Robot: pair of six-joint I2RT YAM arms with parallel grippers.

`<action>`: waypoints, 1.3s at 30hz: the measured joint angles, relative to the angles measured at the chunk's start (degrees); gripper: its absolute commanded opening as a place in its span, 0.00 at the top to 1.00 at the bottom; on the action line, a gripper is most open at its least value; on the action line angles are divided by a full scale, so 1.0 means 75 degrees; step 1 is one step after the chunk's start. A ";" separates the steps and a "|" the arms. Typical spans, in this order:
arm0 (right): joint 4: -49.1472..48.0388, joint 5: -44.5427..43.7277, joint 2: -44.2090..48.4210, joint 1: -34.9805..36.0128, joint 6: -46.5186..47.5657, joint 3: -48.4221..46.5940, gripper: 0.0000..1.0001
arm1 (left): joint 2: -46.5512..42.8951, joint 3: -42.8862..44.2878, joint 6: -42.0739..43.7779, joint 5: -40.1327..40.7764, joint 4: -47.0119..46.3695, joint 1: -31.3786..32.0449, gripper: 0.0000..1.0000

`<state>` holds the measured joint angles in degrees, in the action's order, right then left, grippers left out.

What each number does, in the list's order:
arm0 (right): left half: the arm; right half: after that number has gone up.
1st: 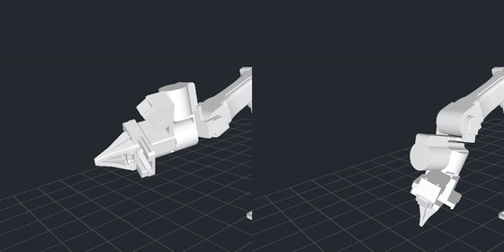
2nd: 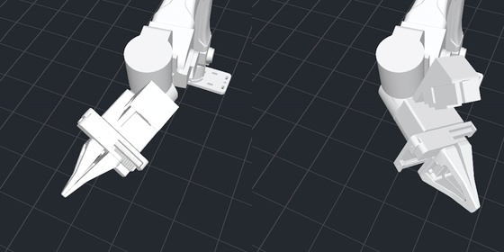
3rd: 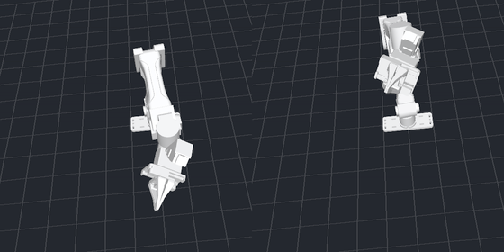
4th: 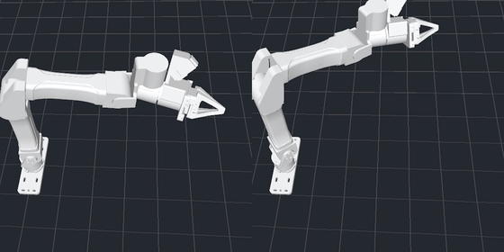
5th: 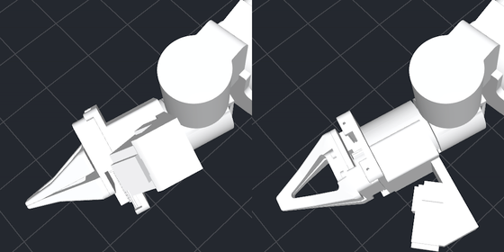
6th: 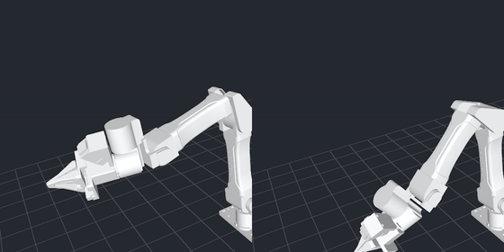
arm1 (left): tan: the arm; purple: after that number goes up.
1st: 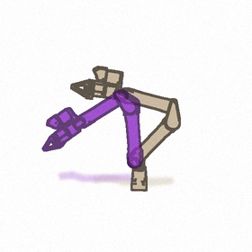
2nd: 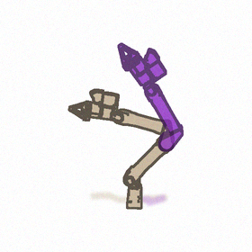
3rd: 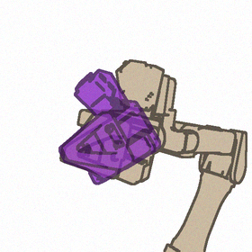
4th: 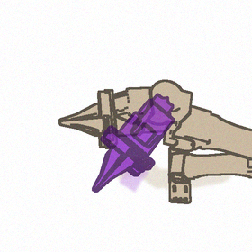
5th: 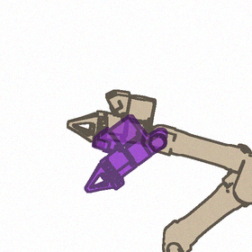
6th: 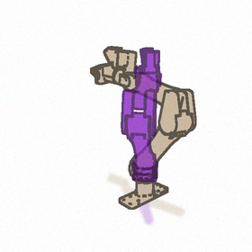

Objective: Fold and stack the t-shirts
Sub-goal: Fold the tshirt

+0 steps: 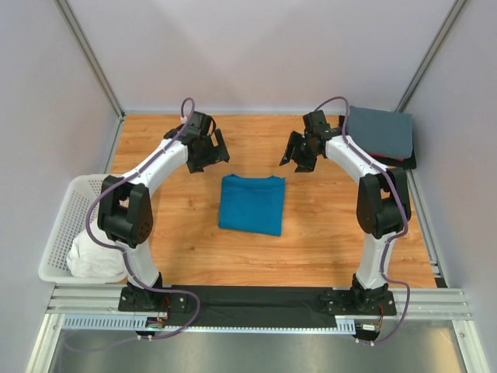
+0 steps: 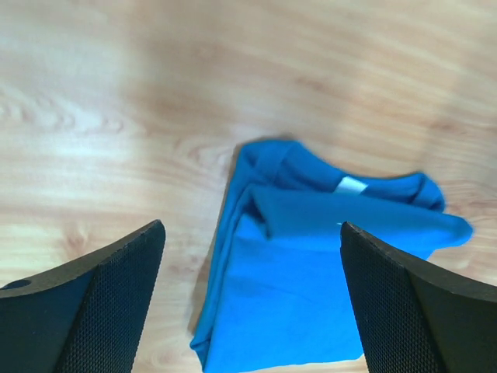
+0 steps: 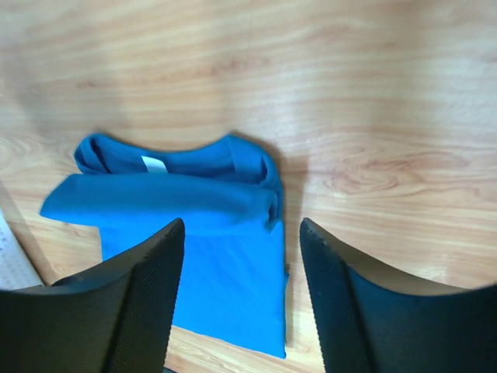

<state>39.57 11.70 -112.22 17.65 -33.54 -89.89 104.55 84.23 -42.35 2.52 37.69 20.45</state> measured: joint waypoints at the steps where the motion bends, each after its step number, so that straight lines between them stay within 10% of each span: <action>1: -0.0020 0.0035 0.0020 -0.0044 0.0026 -0.0070 0.36 | 0.0000 0.0195 0.0146 0.0012 -0.0003 -0.0009 0.01; 8: -0.0985 0.0609 0.1387 -0.0152 0.0376 0.1110 0.58 | -0.1521 -0.0933 0.0705 -0.0755 -0.1102 0.0035 0.16; 16: -0.2602 0.1515 0.2055 0.0143 0.0347 0.2853 0.79 | -0.2410 -0.2675 0.0344 -0.1545 -0.2862 0.0836 0.63; 39: -0.2999 0.1227 -0.0912 0.0236 0.0166 0.1309 0.82 | 0.1279 -0.1157 -0.0277 -0.0877 -0.3057 0.0338 0.57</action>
<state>17.08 20.91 -119.07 19.42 -32.29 -80.07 114.15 75.55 -44.42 -4.05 14.76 22.98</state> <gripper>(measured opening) 0.181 0.389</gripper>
